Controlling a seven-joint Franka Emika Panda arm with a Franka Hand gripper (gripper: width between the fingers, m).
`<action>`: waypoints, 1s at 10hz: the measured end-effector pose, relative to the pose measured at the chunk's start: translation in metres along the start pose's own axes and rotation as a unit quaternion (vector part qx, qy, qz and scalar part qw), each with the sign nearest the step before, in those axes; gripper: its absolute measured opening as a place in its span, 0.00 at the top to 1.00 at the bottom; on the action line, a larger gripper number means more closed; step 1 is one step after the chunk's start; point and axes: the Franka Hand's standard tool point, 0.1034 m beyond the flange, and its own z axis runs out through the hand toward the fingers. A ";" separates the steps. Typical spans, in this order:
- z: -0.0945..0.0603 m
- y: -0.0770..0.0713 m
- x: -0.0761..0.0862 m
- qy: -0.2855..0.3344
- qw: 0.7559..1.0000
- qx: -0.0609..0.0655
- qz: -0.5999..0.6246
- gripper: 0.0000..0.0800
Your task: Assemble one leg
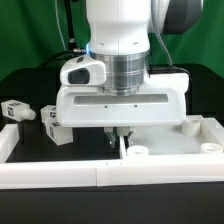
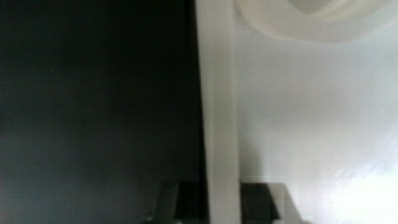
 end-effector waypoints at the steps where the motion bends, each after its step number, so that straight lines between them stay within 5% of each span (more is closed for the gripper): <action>1: 0.000 0.000 0.000 0.000 1.000 0.000 0.000 0.93; 2: 0.000 0.000 0.000 0.000 1.000 0.000 0.000 0.83; 3: -0.002 -0.002 -0.002 -0.005 1.000 0.000 -0.003 0.83; 5: -0.025 0.000 -0.006 -0.009 0.999 0.005 -0.040 0.37; 6: -0.035 0.007 -0.010 -0.010 0.997 0.008 -0.077 0.37; 7: -0.048 0.015 -0.012 -0.013 0.994 0.011 -0.105 0.22; 8: -0.055 0.017 -0.009 -0.010 0.991 0.008 -0.134 0.20; 10: -0.055 0.018 -0.009 -0.009 0.985 0.006 -0.175 0.19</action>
Offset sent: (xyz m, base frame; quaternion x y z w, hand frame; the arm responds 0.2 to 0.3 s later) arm -0.0185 0.0086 0.0295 -0.0371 -0.0645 -0.0350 0.9966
